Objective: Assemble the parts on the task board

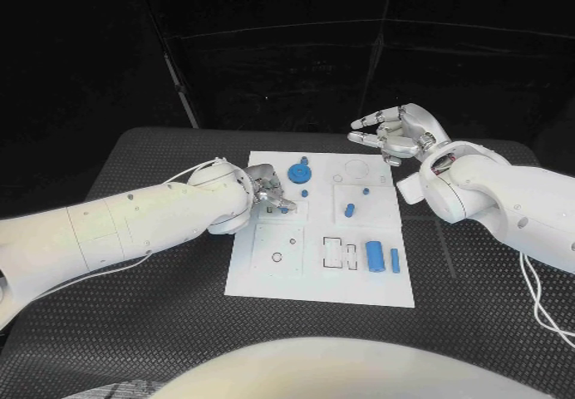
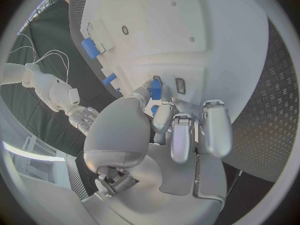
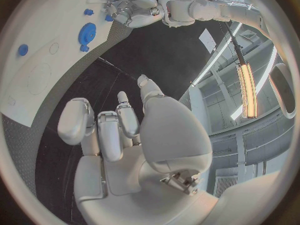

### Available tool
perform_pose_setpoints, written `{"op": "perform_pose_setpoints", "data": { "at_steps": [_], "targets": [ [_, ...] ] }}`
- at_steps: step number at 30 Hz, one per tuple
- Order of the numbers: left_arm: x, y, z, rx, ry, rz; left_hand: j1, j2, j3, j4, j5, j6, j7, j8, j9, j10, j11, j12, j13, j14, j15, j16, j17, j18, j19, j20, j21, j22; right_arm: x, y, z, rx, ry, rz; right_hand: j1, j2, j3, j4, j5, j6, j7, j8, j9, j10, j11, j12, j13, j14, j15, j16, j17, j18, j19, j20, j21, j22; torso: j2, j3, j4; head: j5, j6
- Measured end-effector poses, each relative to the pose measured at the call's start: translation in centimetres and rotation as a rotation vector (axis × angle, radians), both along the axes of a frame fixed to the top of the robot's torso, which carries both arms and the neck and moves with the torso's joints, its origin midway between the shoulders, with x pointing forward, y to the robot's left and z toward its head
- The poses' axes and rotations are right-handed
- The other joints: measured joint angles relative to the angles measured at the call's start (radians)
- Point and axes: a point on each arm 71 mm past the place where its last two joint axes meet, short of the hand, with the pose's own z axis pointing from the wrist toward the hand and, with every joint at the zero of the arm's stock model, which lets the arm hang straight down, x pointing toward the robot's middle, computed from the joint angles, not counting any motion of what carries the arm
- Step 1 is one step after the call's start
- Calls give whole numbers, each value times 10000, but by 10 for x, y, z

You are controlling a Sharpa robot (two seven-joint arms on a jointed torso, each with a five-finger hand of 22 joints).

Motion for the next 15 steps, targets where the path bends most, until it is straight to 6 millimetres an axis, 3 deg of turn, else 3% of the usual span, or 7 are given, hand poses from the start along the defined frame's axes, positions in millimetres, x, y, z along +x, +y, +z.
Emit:
{"op": "perform_pose_setpoints", "data": {
  "at_steps": [15],
  "targets": [
    [-1,1,0,80,29,-77,-97,-85,-43,-12,0,23,-23,9,4,43,-44,0,26,0,0,0,0,-1,28,-28,0,0,0,0,0,-3,3,-5,0,0,0,0,0,0,0,0,0,0,0,0,0,0,0,0,-1,0,0,0,0,1,1,3,0,-8,2]
  ]
}}
